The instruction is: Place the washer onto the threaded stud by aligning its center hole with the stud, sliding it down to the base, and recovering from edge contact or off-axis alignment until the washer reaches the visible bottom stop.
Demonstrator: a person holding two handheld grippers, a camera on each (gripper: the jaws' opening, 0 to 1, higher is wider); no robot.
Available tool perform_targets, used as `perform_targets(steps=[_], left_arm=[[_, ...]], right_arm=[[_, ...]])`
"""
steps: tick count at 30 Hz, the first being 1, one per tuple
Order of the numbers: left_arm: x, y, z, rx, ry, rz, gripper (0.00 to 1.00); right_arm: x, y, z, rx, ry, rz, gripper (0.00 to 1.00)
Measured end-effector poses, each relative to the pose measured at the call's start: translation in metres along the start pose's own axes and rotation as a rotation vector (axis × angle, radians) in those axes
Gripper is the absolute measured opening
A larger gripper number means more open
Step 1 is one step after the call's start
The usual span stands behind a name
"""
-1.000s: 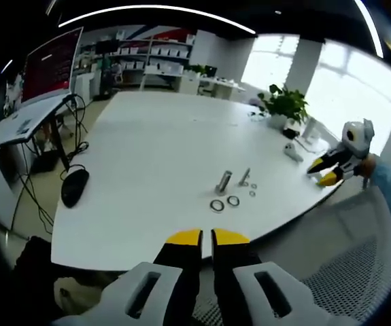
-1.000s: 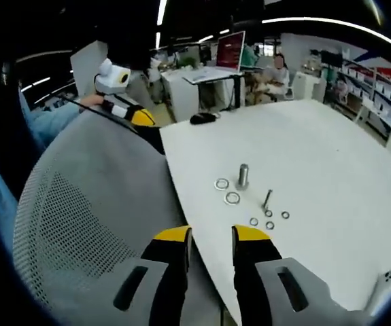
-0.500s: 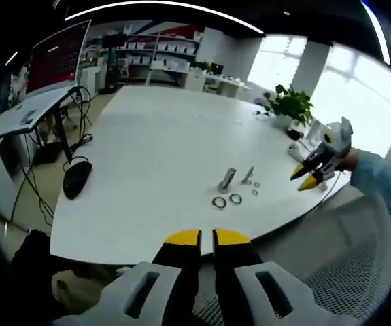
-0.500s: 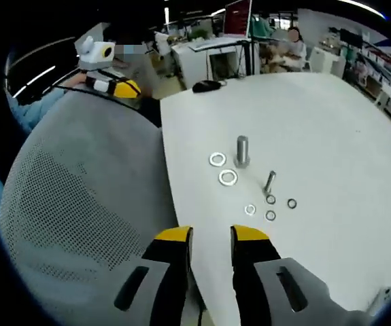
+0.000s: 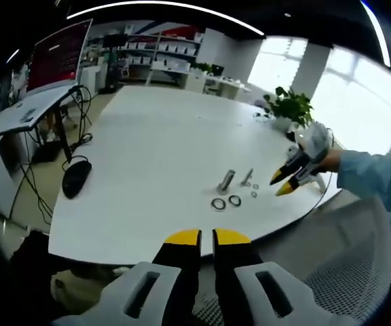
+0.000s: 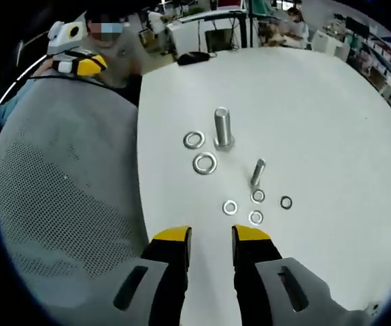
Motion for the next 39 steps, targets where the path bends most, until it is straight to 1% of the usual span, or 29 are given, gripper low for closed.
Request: perform_targets(steps=[3, 7, 14, 16, 19, 22, 29, 31, 39], left_arm=[[0.0, -0.001, 0.0, -0.009, -0.004, -0.002, 0.04], [-0.001, -0.001, 0.0, -0.007, 0.004, -0.002, 0.04], [0.0, 0.0, 0.0, -0.001, 0.003, 0.003, 0.04], [-0.001, -0.001, -0.001, -0.004, 0.006, 0.001, 0.04], [-0.001, 0.0, 0.0, -0.002, 0.01, 0.001, 0.04], [-0.001, -0.001, 0.0, -0.003, 0.011, 0.002, 0.04], [-0.002, 0.0, -0.001, -0.003, 0.016, 0.0, 0.04], [-0.002, 0.0, -0.001, -0.004, 0.017, 0.0, 0.04], [-0.002, 0.0, -0.002, -0.003, 0.014, 0.003, 0.04]], right_arm=[[-0.001, -0.004, -0.006, 0.001, 0.023, 0.019, 0.26], [-0.004, -0.008, -0.014, 0.015, 0.074, 0.07, 0.26], [-0.001, -0.015, -0.029, 0.018, 0.108, 0.128, 0.25], [-0.002, -0.015, -0.033, 0.023, 0.125, 0.142, 0.25], [-0.004, -0.021, -0.038, 0.018, 0.165, 0.192, 0.25], [-0.005, -0.021, -0.042, 0.023, 0.185, 0.206, 0.25], [-0.002, -0.023, -0.045, 0.024, 0.198, 0.238, 0.24], [-0.002, -0.025, -0.046, 0.015, 0.211, 0.275, 0.22], [-0.001, -0.023, -0.047, 0.0, 0.277, 0.294, 0.22]])
Point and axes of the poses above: the point that each gripper's makers call its tool centre point, and the gripper's own axes: z roughly backward along the fingers, y roughly to its left, x roughly out of its top, the point moved 1 cm from there along z, roughly backward along the fingers, and after that the axes turned 8 degrees about -y, right-handed, at the moved point
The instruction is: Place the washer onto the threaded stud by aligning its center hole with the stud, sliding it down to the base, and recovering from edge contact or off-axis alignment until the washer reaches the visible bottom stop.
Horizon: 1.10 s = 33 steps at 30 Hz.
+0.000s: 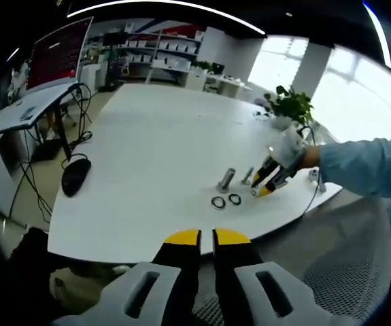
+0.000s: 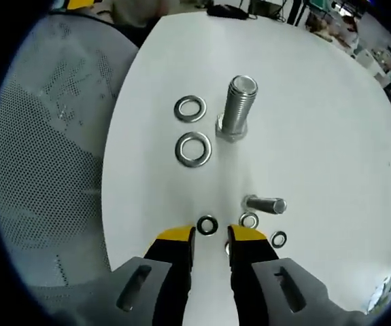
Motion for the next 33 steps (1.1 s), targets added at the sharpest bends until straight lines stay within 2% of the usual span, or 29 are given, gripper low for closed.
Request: perform_targets(steps=[5, 9, 15, 18, 28, 33], left_arm=[[0.0005, 0.0002, 0.0001, 0.001, -0.002, 0.002, 0.04], [0.001, 0.0003, 0.0003, 0.002, -0.006, 0.004, 0.04], [0.0014, 0.0001, 0.0006, 0.001, -0.009, 0.004, 0.04], [0.0015, -0.0003, 0.0006, -0.001, -0.009, 0.003, 0.04], [0.0011, -0.0007, 0.0009, -0.003, -0.008, 0.002, 0.04], [0.0015, -0.0009, 0.001, -0.005, -0.011, 0.003, 0.04]], right_arm=[[-0.0011, -0.0014, 0.0002, 0.005, 0.023, 0.014, 0.22], [0.0001, 0.0002, 0.0006, 0.029, -0.003, 0.101, 0.23], [-0.0017, 0.0003, 0.0017, 0.028, -0.049, 0.089, 0.23], [-0.0002, 0.0003, 0.001, 0.022, -0.051, 0.086, 0.23], [0.0023, 0.0014, -0.0019, 0.01, 0.053, 0.101, 0.22], [0.0018, 0.0013, -0.0017, 0.006, 0.084, 0.101, 0.22]])
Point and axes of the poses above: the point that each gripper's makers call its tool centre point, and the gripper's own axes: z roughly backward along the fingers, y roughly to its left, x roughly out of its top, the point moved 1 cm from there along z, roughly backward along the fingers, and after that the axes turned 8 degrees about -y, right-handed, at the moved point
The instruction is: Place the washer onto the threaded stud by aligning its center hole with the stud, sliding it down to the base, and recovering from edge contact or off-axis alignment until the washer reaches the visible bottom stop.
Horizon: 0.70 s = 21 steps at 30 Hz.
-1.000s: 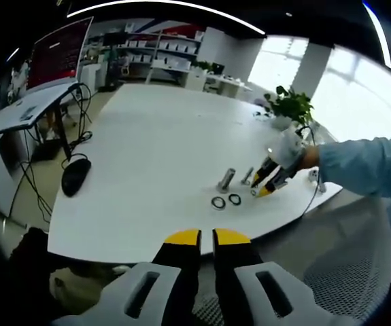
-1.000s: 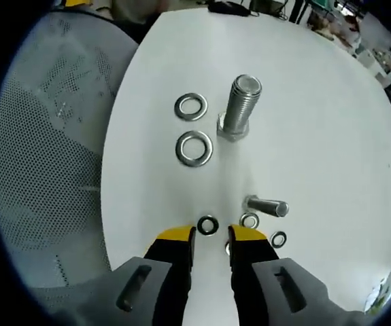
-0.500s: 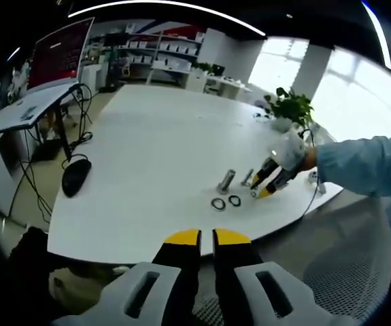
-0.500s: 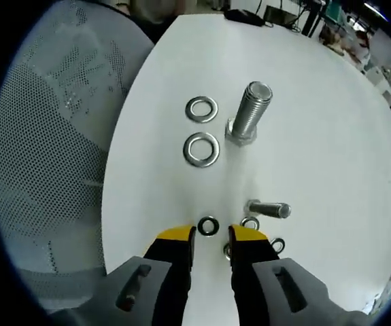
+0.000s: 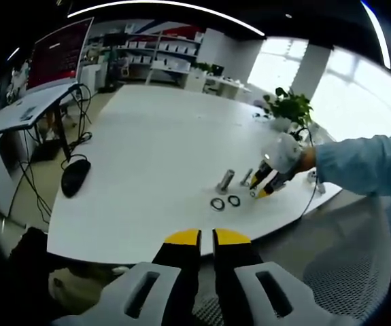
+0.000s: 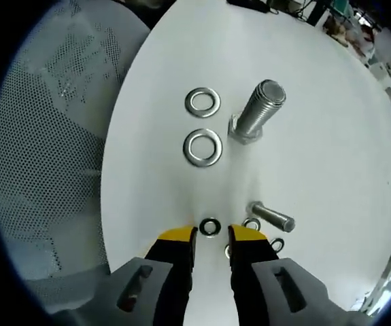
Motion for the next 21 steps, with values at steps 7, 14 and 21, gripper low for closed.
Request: perform_targets(steps=[7, 14, 21], left_arm=[[0.0018, -0.0006, -0.0004, -0.003, -0.013, 0.003, 0.04], [0.0013, -0.0005, -0.0004, -0.003, -0.01, 0.004, 0.04], [0.0018, -0.0005, -0.0003, -0.003, -0.014, 0.004, 0.04]], right_arm=[[-0.0022, 0.0021, 0.0015, -0.01, -0.027, -0.001, 0.21], [-0.0016, 0.0027, 0.0006, -0.019, -0.043, -0.013, 0.2], [-0.0016, 0.0034, 0.0009, -0.019, -0.067, -0.024, 0.19]])
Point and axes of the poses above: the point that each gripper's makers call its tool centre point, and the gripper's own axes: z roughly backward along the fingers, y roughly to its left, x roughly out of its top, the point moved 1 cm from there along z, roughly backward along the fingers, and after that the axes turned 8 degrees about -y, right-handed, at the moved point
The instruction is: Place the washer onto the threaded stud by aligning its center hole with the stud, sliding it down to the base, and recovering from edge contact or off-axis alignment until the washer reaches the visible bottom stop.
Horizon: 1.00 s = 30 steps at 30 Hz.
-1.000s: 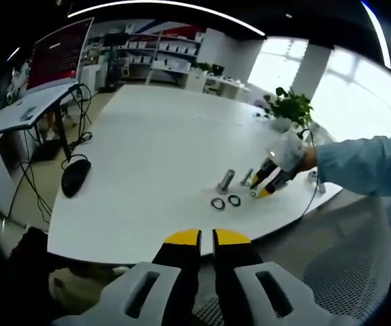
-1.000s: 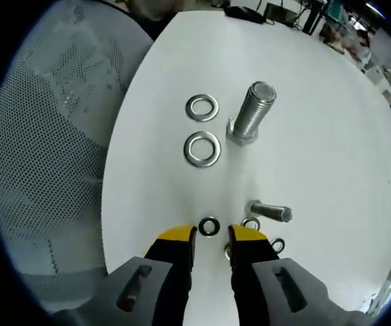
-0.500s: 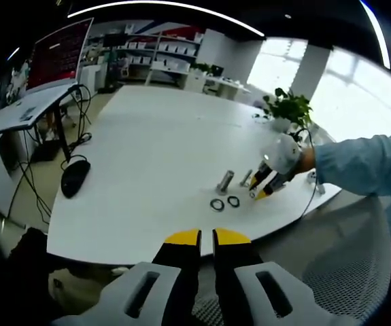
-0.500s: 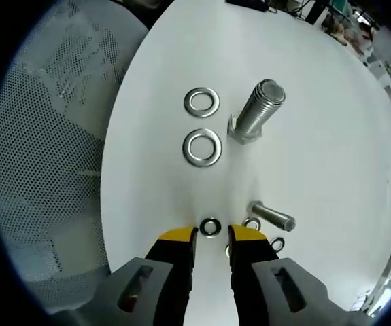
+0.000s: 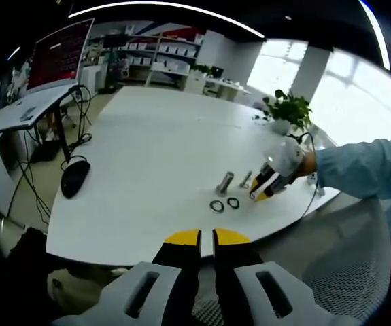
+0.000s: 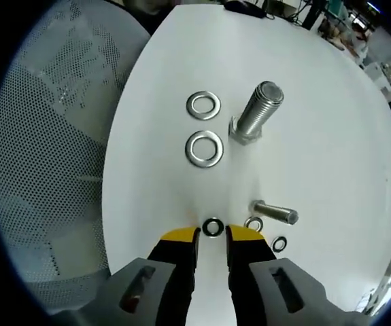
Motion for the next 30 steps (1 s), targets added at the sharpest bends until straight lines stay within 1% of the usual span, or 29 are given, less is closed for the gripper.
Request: perform_targets(steps=[10, 13, 15, 19, 22, 26, 30], left_arm=[[-0.0006, 0.0002, 0.0, 0.0, 0.005, -0.001, 0.04], [-0.0009, 0.0003, 0.0001, 0.001, 0.007, -0.001, 0.04], [-0.0017, 0.0004, 0.0002, 0.002, 0.012, -0.001, 0.04], [-0.0016, 0.0005, -0.0001, 0.003, 0.012, -0.001, 0.04], [-0.0015, 0.0007, -0.0003, 0.002, 0.012, -0.001, 0.04], [-0.0016, 0.0007, -0.0001, 0.003, 0.012, 0.001, 0.04], [-0.0017, 0.001, 0.0, 0.005, 0.012, 0.002, 0.04]], right_arm=[[0.0014, -0.0017, -0.0006, 0.002, 0.035, -0.028, 0.18], [0.001, -0.0028, 0.0004, 0.001, 0.011, -0.058, 0.18], [0.0002, -0.0046, 0.0002, -0.002, -0.018, -0.088, 0.17], [0.0014, -0.004, 0.0002, -0.01, -0.034, -0.096, 0.17], [0.0014, -0.0018, 0.0003, -0.014, -0.042, -0.065, 0.17], [0.0019, -0.0038, 0.0004, -0.025, -0.067, -0.109, 0.17], [0.0025, -0.0048, 0.0001, -0.03, -0.095, -0.124, 0.17]])
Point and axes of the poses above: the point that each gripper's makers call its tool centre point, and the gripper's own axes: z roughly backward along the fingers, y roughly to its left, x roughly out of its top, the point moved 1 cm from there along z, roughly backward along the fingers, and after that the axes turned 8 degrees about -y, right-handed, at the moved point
